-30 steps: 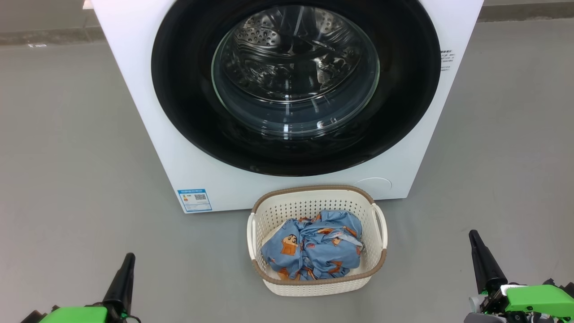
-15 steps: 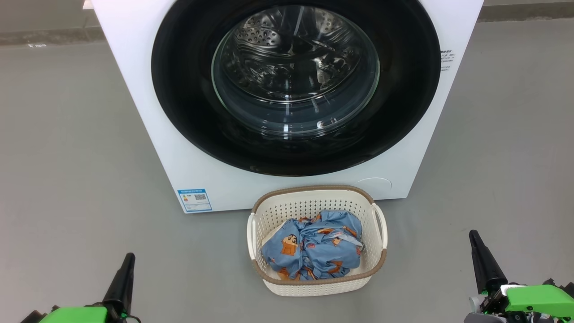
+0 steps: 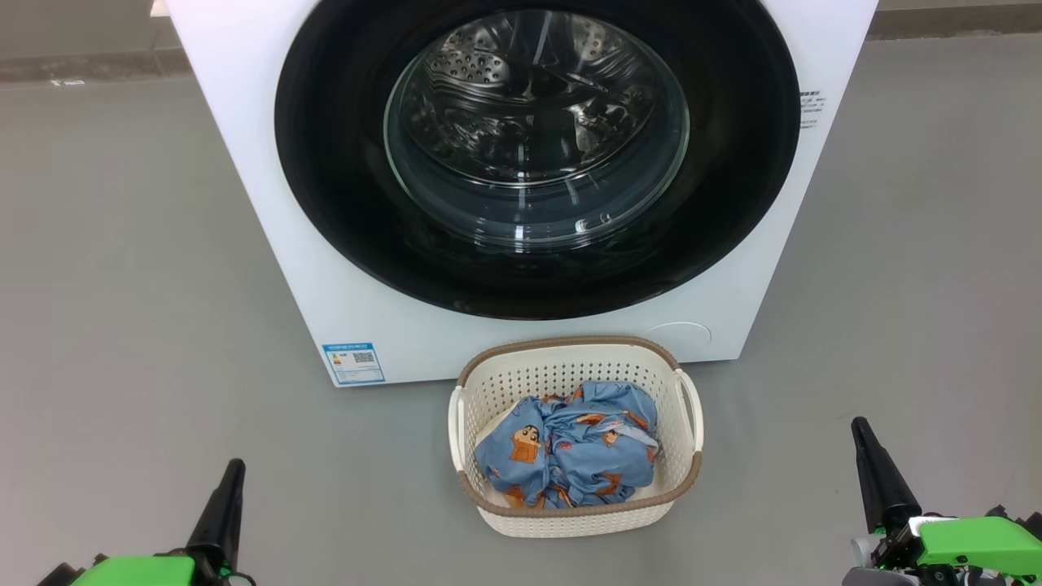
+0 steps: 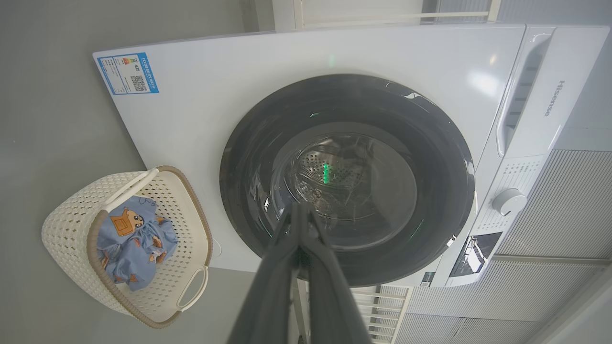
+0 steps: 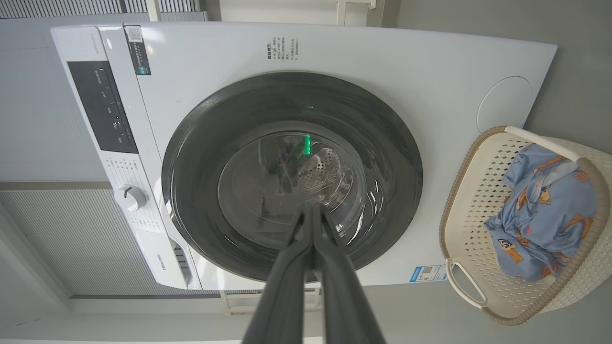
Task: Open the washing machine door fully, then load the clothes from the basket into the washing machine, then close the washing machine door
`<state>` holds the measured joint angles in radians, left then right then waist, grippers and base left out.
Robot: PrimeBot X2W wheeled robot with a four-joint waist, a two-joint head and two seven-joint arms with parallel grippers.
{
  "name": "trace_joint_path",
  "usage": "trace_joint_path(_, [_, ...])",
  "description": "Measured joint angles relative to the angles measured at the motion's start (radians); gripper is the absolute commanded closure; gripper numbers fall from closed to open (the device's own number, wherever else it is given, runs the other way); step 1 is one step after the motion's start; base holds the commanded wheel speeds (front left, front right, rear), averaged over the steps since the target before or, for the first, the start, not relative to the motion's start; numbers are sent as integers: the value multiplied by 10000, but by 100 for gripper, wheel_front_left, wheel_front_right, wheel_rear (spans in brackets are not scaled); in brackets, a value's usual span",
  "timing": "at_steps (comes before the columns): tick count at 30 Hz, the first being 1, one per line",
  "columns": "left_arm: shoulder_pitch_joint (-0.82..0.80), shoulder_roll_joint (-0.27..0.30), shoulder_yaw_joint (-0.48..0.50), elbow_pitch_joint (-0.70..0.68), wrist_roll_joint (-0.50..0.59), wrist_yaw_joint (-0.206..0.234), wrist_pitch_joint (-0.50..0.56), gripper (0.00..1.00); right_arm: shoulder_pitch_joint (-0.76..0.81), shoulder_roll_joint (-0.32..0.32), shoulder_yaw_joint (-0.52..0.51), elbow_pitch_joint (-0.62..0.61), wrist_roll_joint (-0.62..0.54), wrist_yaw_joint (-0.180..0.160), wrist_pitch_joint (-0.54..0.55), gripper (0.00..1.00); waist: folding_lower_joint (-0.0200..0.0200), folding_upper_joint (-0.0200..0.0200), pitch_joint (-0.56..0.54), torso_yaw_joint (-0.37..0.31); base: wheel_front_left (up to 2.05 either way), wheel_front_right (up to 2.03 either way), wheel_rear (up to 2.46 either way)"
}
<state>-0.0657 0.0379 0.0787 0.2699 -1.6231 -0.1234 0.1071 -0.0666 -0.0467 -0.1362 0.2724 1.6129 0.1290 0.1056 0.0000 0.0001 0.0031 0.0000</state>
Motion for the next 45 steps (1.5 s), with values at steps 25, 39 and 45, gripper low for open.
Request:
trace_joint_path(25, [451,-270,-77,604,-15,46,-4,0,407,155,4,640,2,0,-15,0,0,-1,1,-1,0,0,0])
trace_joint_path(39, [625,-313,-244,635,88,46,-372,0,565,171,186,437,-102,0,-378,0,2,0,16,1,0,0,0])
trace_joint_path(45, [625,-305,-251,568,462,46,-546,0,565,169,251,236,-497,0,-550,0,2,0,22,2,0,0,0])
